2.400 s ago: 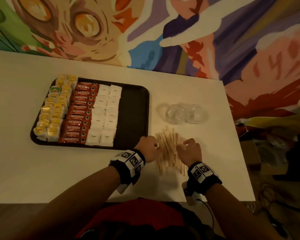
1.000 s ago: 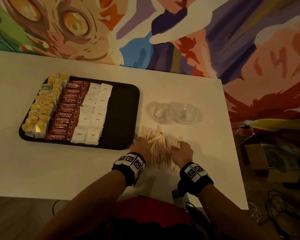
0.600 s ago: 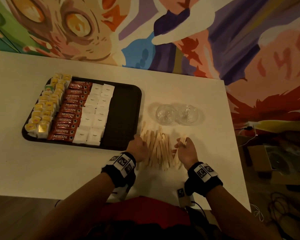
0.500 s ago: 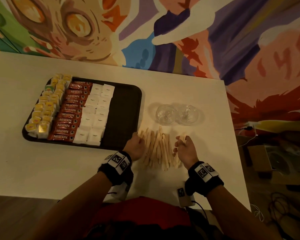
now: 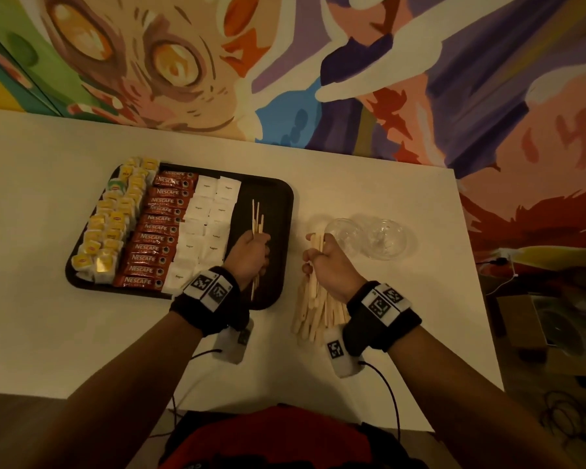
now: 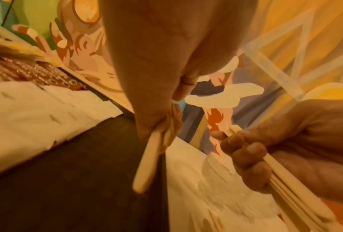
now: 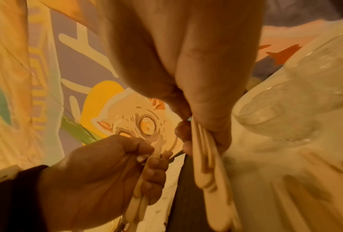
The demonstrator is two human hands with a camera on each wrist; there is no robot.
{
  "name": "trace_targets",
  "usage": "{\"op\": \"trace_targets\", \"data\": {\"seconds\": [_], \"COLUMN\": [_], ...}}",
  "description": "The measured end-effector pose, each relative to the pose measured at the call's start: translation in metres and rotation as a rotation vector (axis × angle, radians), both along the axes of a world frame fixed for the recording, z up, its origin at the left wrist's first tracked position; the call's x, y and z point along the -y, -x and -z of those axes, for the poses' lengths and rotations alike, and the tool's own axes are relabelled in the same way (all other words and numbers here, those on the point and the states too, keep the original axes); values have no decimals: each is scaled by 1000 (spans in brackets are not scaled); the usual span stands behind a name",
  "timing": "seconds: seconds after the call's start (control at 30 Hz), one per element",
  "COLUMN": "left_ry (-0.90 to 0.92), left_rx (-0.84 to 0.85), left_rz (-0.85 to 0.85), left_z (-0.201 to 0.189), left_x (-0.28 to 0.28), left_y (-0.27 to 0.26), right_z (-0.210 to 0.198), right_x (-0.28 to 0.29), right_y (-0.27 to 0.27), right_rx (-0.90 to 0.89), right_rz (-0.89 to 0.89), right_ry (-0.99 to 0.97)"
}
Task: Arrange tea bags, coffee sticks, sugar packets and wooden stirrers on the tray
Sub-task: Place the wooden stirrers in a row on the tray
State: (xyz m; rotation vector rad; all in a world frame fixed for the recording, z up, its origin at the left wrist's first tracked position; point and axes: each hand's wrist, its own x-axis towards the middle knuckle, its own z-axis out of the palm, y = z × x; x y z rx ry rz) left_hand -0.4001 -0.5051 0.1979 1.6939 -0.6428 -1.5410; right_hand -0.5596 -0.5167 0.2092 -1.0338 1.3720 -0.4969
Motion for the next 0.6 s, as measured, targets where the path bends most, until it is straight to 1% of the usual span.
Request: {"op": "trace_targets", "data": {"seconds": [0.17,0.23,0.3,0.37,0.4,0.5,0.53,0.6], "left_ry": [-8,-41,-76,-113,-131,-156,-156,-189], "left_rx": [147,230,268,282,291,345,368,401], "left_rz": [55,67,95,136,156,204,225,275], "left_z": [-6,-4,0,4,7,17,21,27], "left_x": [41,60,77,91,98,114,119,126], "left_y": [-31,-39,-43,-47,-49,-53,-54,-55], "right_z": [-5,-3,1,7,15,59,60,37], "right_x": [39,55,71,85,94,123,127,127], "right_y": [-40,-56,-69,-83,-89,-100,-104,-113], "right_rx": [-31,-38,-66,-133,-195,-366,-392,-456], "right_rz": [-16,-15,-15,-16,-26,-81,-81,-81], "right_ry": [-14,-42,-69,-63,-44,-9,-6,6]}}
